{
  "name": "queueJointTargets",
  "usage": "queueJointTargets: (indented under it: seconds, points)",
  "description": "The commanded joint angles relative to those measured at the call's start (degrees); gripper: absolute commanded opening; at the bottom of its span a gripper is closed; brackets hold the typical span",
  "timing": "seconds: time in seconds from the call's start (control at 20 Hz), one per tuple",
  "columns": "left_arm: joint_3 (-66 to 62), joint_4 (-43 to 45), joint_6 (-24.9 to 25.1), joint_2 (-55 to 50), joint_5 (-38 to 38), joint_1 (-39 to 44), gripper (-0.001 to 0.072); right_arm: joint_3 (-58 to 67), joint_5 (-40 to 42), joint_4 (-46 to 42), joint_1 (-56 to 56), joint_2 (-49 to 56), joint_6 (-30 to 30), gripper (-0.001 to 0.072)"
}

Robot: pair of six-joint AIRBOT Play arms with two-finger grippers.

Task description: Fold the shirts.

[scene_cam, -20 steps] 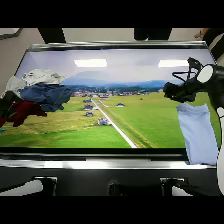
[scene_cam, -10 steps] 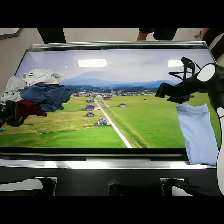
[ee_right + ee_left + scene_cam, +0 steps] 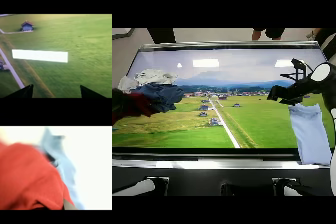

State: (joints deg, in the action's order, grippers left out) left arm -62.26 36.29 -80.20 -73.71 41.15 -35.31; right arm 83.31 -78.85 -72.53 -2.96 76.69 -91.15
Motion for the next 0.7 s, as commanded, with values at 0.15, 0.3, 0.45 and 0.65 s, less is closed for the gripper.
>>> queueJointTargets:
  seconds: [0.15,0.3,0.45,0.65]
  points:
    - [-0.9,-0.3,-1.4,33.0,1.0,23.7,0.0032,0.0,-1.4,-1.2,0.0,-9.5,0.5,0.0663]
    - [-0.9,0.4,-7.8,37.6,1.1,41.5,0.0033,0.0,-2.6,-2.0,0.0,-15.7,0.5,0.0663]
    - [0.4,2.0,-8.4,33.2,1.1,58.1,0.0032,0.0,-4.7,-5.2,0.0,-21.6,0.2,0.0665]
    - [5.7,4.5,-8.3,18.1,5.5,69.3,0.0033,0.0,-10.5,-10.6,0.0,-25.7,-1.2,0.0665]
